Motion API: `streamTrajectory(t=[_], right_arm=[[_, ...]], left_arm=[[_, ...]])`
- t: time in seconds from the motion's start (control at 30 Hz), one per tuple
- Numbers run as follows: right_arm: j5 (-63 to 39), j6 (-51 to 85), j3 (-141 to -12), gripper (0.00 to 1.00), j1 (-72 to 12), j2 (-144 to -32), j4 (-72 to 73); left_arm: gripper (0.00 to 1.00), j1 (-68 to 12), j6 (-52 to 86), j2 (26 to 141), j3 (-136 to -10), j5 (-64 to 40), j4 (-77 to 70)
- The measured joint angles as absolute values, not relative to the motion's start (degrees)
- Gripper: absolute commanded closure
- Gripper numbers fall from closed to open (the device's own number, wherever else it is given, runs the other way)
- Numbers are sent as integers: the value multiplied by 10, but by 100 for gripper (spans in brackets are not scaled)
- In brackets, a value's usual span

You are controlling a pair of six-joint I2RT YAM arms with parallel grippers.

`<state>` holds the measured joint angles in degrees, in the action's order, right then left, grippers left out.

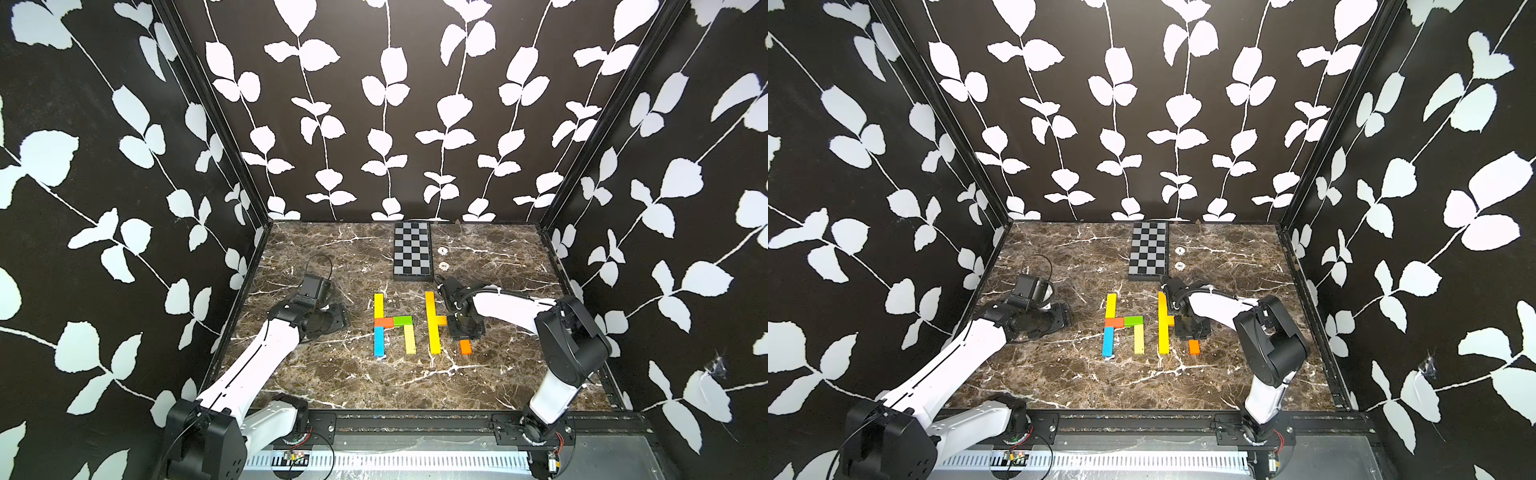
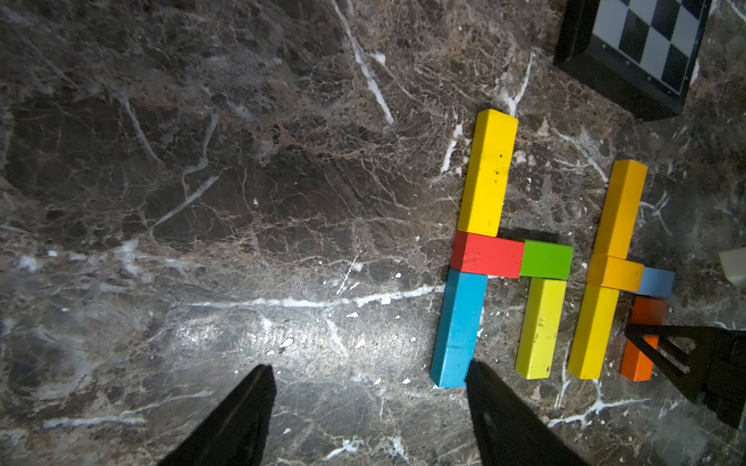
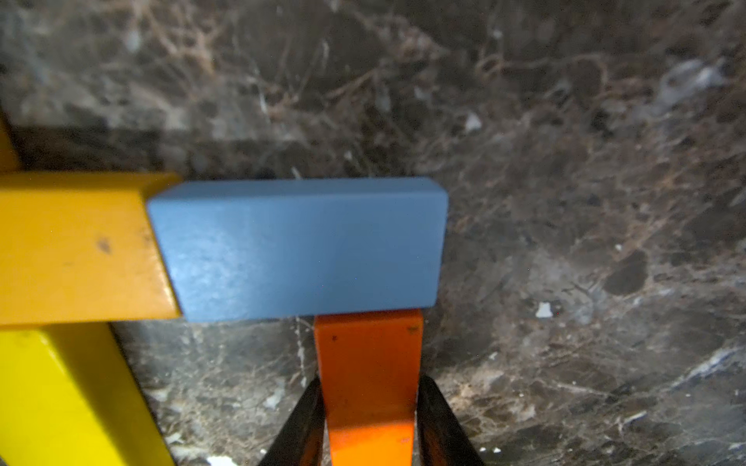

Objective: Assemble the letter h with building blocks
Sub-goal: Assemble the building block at the center of the board.

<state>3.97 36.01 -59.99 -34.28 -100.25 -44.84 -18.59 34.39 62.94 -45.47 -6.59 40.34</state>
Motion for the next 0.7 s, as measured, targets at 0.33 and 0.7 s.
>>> streamTrajectory(t=[0.33, 0.7], right_arm=[[46, 359, -607, 59, -341, -1008, -445], [49, 356, -608, 52, -341, -1004, -441]], left_arm=[[23, -186, 344, 629, -455, -66, 403], [23, -186, 344, 627, -455, -66, 404]])
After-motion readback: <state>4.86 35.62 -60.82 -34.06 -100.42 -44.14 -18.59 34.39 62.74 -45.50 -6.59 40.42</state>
